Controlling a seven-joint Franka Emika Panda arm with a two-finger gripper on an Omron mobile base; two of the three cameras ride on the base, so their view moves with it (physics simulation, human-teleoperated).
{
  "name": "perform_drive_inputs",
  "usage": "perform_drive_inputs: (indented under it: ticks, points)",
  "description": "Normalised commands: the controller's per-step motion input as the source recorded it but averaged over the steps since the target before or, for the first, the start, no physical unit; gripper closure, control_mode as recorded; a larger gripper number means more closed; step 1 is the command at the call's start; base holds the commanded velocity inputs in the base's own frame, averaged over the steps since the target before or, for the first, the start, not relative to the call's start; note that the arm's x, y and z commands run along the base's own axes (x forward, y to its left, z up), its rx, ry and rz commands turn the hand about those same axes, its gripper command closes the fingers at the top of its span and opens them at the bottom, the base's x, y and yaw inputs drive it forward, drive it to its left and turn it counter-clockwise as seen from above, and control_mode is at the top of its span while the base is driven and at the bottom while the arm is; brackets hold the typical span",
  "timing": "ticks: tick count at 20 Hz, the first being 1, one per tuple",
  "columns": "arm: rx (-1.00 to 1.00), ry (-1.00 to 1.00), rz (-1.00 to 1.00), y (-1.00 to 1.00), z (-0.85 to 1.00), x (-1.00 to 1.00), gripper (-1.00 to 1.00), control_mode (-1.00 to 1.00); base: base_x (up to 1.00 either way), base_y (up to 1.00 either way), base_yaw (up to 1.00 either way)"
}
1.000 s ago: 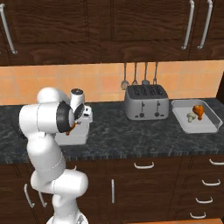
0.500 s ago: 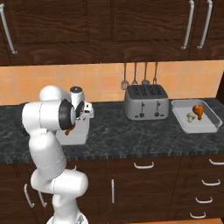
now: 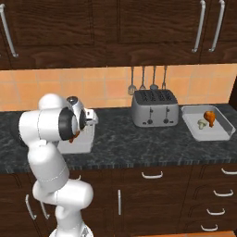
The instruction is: Place one mushroom and one chicken drumstick in each tupperware on the nearby counter, to pack two identical lunches.
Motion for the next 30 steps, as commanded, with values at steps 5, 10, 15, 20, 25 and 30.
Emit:
perform_drive_inputs:
  ticks: [5, 10, 15, 20, 25, 30]
  points:
    - [-0.05, -0.07, -0.05, -0.01, 0.01, -0.1, -1.0, -1.0, 0.0, 0.0, 0.0]
    - [0.0, -0.21, -0.01, 0.0, 0.77, -0.84, -1.0, -1.0, 0.0, 0.0, 0.0]
    - [0.0, -0.31, -0.05, 0.0, 1.0, -0.91, -1.0, -1.0, 0.0, 0.0, 0.0]
    - [0.0, -0.24, -0.01, 0.01, 1.0, -0.92, -1.0, -1.0, 0.0, 0.0, 0.0]
    - [0.0, -0.1, 0.0, 0.1, 1.0, -0.8, -1.0, -1.0, 0.0, 0.0, 0.0]
    - [-0.01, 0.0, 0.0, 0.26, 0.81, -1.0, -1.0, -1.0, 0.0, 0.0, 0.0]
